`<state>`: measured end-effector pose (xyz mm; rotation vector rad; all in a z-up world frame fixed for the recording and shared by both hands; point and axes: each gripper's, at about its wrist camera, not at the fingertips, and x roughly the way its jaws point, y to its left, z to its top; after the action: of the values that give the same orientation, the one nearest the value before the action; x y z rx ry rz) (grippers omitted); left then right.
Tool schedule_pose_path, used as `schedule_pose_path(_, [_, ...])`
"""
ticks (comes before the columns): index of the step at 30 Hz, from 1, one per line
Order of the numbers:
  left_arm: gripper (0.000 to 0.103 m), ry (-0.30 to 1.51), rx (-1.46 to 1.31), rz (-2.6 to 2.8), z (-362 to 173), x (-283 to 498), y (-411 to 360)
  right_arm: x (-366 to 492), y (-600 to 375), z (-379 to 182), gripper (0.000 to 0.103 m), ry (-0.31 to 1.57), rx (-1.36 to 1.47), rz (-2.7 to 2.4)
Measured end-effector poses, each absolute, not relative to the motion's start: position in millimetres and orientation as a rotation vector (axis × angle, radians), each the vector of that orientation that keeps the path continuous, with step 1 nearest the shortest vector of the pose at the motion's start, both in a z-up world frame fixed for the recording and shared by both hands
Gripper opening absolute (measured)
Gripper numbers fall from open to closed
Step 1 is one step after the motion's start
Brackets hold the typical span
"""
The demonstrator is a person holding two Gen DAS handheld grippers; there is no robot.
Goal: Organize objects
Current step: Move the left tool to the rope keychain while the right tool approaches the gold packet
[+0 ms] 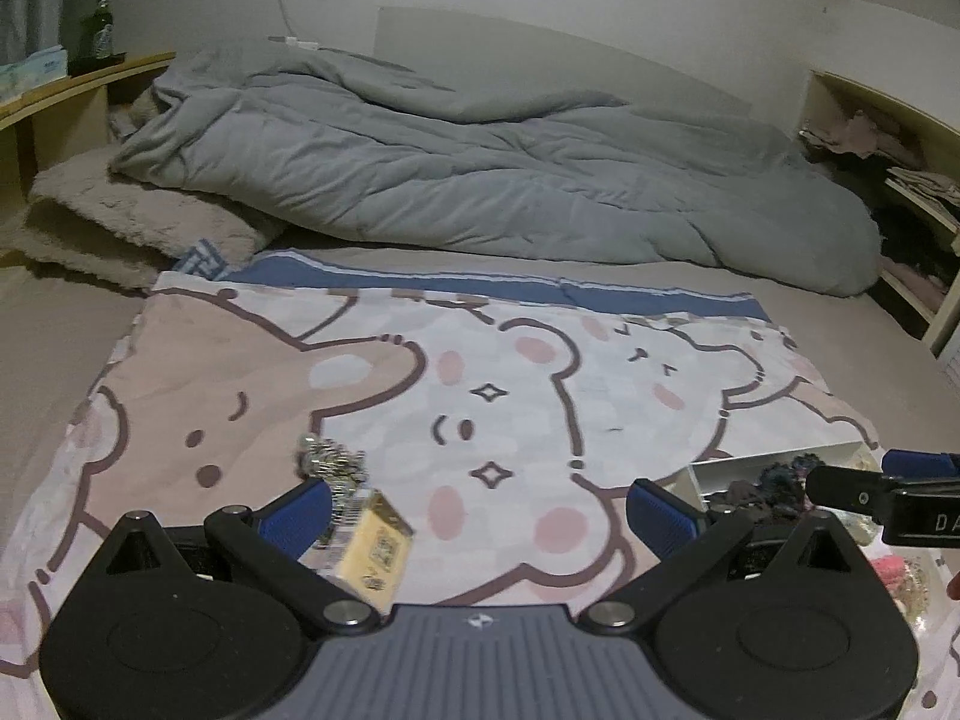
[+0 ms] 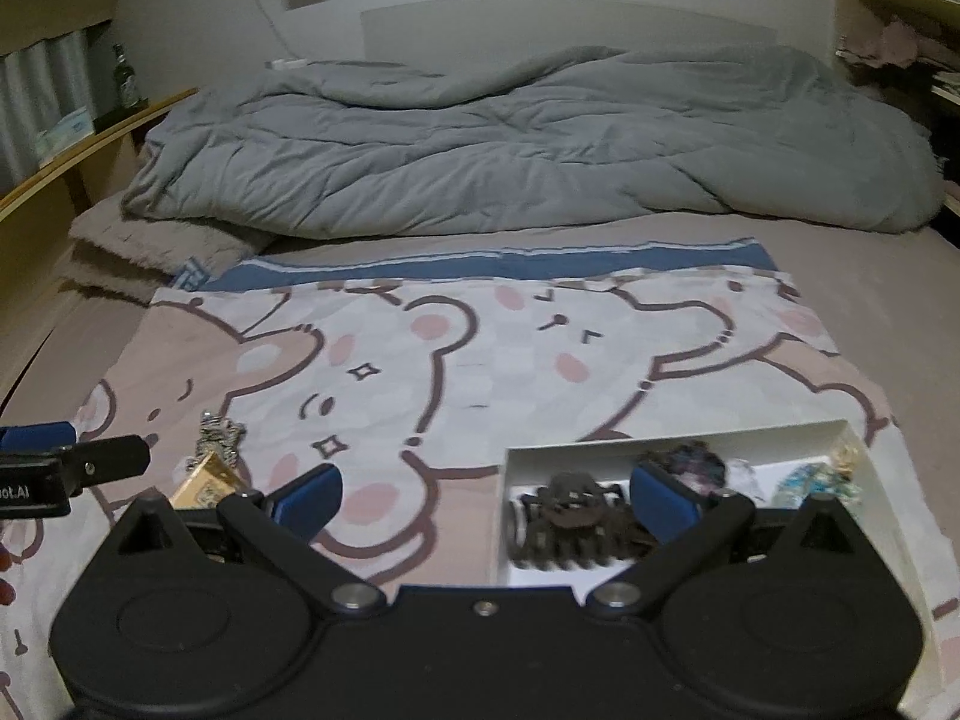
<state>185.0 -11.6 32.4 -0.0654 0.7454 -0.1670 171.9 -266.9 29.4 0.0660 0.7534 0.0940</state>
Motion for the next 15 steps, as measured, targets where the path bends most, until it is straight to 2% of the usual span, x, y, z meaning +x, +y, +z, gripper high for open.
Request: schedule_pose_path(15, [0.103,0.725,-0.078,-0.104,30,189,48,194,-199,24,0.103,0.770,0.038,0.193])
